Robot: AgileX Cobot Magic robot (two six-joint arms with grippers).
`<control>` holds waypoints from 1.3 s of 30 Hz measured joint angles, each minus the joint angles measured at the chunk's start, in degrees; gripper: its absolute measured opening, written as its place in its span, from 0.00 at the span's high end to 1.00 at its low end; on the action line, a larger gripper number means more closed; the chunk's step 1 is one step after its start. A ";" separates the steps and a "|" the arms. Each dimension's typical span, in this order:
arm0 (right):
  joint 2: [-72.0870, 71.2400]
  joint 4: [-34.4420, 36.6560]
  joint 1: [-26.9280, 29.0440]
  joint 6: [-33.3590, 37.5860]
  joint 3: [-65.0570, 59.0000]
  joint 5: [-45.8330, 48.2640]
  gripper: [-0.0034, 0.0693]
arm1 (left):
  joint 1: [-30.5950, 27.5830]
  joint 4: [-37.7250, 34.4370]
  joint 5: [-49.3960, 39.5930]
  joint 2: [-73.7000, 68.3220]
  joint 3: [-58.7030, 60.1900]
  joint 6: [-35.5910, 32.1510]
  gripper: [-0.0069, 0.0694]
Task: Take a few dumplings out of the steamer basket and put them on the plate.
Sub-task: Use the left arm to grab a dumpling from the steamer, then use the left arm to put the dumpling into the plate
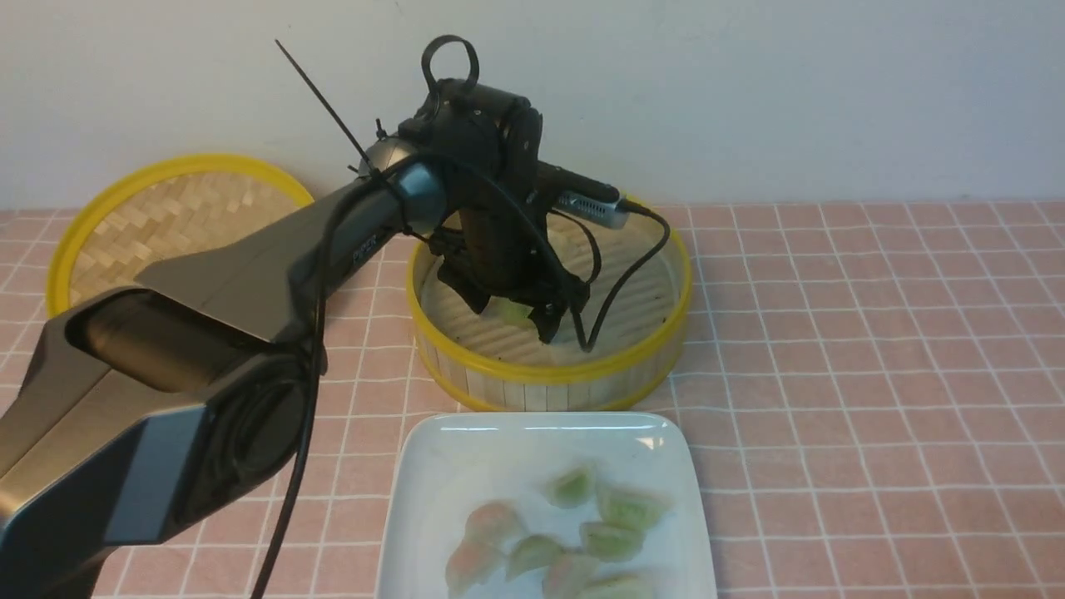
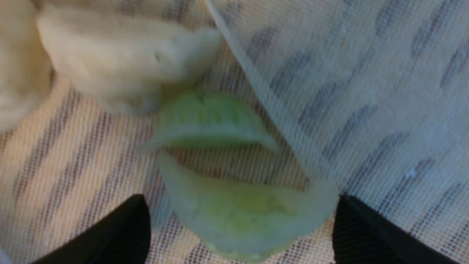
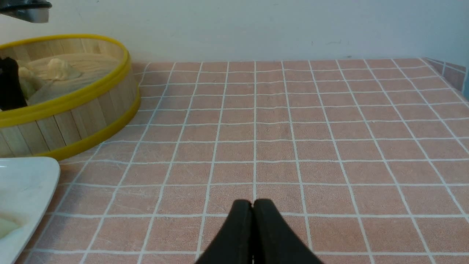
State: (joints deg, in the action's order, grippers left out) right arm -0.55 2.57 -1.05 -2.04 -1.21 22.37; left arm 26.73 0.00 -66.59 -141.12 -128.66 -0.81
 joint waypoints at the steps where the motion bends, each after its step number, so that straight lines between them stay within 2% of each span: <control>1: 0.00 0.00 0.00 0.00 0.00 0.00 0.97 | 0.00 0.00 0.14 0.00 0.00 -0.04 0.14; 8: 0.00 0.00 0.00 0.00 0.00 0.00 0.97 | 0.00 0.00 2.84 -0.08 -0.01 -0.30 0.34; 13: 0.00 0.00 0.00 0.00 0.00 0.00 0.97 | 0.00 -0.69 2.37 -0.11 -0.33 -0.30 0.34; 18: 0.00 0.00 0.00 0.00 0.00 0.00 0.97 | 0.00 -0.90 -3.08 0.40 -3.01 -0.30 0.34; 23: 0.00 0.00 0.00 0.00 0.00 0.00 0.97 | 0.00 -3.13 -3.96 8.96 -4.67 -1.83 0.34; 27: 0.00 0.00 0.00 0.00 0.00 0.00 0.97 | 0.08 -7.18 -3.78 20.83 4.53 -2.00 0.34; 30: 0.00 0.00 0.00 0.00 0.00 0.00 0.97 | 0.65 -8.17 -3.91 32.00 19.92 -2.38 0.34; 34: 0.00 0.00 0.00 0.00 0.00 0.00 0.97 | 0.90 -9.46 -3.42 36.93 35.96 -2.42 0.34; 39: 0.00 0.00 0.00 0.00 0.00 0.00 0.97 | 0.90 -13.53 7.85 35.82 49.34 -4.43 0.34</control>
State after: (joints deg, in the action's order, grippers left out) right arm -0.55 2.57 -1.05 -2.04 -1.21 22.37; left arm 27.63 -13.53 -58.75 -105.29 -79.32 -5.24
